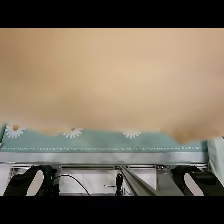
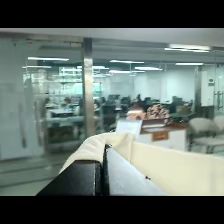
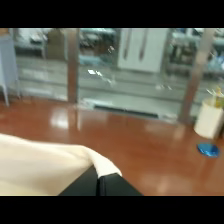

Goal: Fold the shirts.

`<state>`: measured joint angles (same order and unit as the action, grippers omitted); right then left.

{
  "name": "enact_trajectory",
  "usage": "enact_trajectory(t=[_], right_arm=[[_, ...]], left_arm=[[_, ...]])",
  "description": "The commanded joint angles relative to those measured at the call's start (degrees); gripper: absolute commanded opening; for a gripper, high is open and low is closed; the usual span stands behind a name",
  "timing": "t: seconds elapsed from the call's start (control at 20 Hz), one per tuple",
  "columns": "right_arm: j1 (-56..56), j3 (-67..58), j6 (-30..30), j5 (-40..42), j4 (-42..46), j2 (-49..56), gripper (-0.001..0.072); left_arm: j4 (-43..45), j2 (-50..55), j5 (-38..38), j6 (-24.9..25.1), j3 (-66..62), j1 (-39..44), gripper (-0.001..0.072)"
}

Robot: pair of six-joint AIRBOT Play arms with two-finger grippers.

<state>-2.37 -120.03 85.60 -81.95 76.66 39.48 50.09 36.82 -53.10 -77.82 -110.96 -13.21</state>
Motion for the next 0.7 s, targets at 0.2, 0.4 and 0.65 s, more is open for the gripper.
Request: enact_trajectory(t=[0.2,0.4,0.65], right_arm=[[0.0,14.9,2.1,-10.1,3.1,-2.4,0.0021],[0.0,35.7,3.0,-0.6,3.5,0.2,0.0021],[0.0,38.3,3.1,9.2,3.6,17.6,0.0021]], left_arm=[[2.8,-2.7,-15.4,-8.0,21.9,-0.4,0.0022],[-3.7,2.3,-9.8,-4.4,45.2,3.9,0.0022],[-3.4,18.9,7.7,-2.8,46.5,15.5,0.0021]])
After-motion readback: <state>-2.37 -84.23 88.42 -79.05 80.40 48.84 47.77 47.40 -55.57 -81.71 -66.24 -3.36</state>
